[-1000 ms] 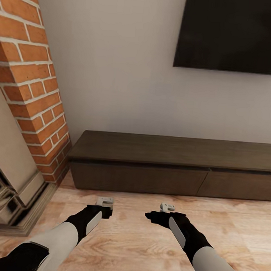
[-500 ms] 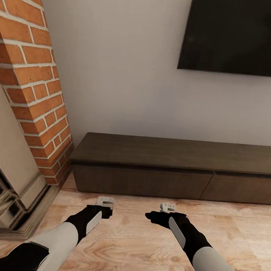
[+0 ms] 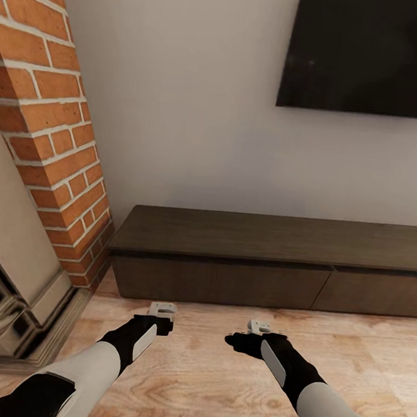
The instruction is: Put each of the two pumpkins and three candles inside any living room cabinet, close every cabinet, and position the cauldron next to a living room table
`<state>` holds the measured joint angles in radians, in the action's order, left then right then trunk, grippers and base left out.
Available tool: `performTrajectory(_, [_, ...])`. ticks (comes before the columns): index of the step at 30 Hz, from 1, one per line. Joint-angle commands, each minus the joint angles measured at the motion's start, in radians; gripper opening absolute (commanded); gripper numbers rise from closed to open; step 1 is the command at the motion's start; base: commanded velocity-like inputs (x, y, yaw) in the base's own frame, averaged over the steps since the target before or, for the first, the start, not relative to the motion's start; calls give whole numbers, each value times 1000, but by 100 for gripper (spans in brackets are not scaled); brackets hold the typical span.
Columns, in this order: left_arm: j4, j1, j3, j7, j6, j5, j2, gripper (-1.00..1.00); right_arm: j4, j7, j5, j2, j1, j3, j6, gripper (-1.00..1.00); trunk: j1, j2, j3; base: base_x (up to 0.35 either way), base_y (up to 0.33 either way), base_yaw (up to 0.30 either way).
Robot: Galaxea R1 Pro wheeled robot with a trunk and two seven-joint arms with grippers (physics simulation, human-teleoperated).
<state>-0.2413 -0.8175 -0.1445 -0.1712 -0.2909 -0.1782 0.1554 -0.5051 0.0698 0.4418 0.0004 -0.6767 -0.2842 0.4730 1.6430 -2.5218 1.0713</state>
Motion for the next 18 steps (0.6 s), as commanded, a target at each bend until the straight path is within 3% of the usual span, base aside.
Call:
performTrajectory(1, [-2, 0, -9, -7, -5, -10, 0, -100, 2, 2, -2, 0, 0, -1, 4, 100, 0, 0, 1, 0, 0, 0])
performTrajectory(16, [-5, 0, -7, -6, -5, -10, 0, -100, 12, 6, 4, -1, -1, 8, -2, 100, 0, 0, 1, 0, 0, 0])
performTrajectory(18, [-45, 0, -6, 1, -5, -11, 0, -100, 12, 6, 5, -2, -1, 10, 0, 100, 0, 0, 1, 0, 0, 0])
